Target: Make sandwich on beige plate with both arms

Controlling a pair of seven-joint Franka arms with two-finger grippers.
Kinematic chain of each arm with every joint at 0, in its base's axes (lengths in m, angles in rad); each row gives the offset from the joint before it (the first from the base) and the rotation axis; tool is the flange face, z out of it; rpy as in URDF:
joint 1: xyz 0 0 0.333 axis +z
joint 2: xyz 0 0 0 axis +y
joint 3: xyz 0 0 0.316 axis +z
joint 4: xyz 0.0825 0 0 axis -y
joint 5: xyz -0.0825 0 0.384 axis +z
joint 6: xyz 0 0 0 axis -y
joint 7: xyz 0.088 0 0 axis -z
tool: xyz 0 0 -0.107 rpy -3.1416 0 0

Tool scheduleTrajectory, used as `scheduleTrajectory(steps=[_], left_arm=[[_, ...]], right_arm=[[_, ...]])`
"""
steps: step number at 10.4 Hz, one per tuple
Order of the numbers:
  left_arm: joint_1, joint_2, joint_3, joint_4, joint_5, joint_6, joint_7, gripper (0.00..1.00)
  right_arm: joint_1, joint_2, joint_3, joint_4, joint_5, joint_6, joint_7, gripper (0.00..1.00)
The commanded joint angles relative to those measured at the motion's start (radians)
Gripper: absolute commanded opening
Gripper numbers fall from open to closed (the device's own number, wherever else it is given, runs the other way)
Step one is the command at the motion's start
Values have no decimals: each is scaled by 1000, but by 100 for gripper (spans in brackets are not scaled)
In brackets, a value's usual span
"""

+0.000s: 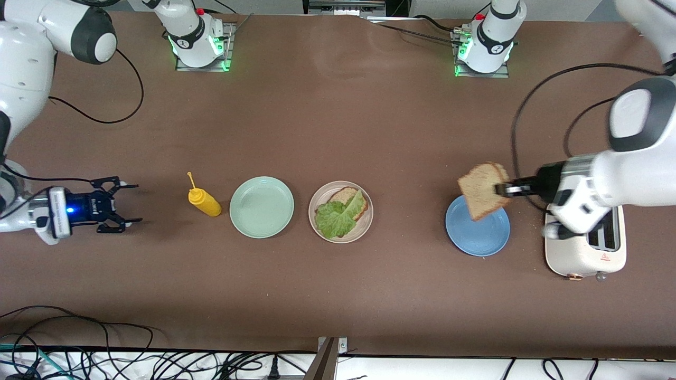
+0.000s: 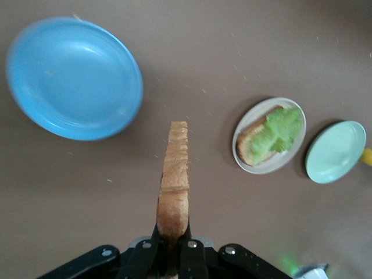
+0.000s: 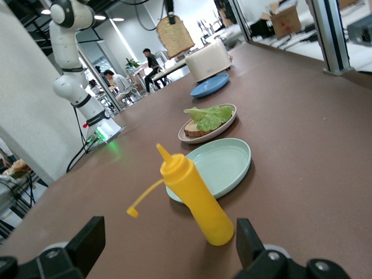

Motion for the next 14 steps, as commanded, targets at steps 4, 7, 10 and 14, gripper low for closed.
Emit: scheduleTrajectory(steps=[4, 7, 10, 14], left_arm=[[-154, 115, 13, 3, -247, 330, -144, 0], [-224, 177, 13, -2, -310, 508, -194, 0], [-313, 231, 13, -48, -337, 728, -218, 0], [-381, 289, 16, -48, -328, 805, -235, 0]], right_arm=[[106, -221, -12, 7, -146, 38, 605, 100], [126, -264, -9, 40, -246, 33, 841, 100], [166, -331, -6, 80, -399, 42, 974, 100], [218, -630, 124, -137, -816, 186, 1244, 100]])
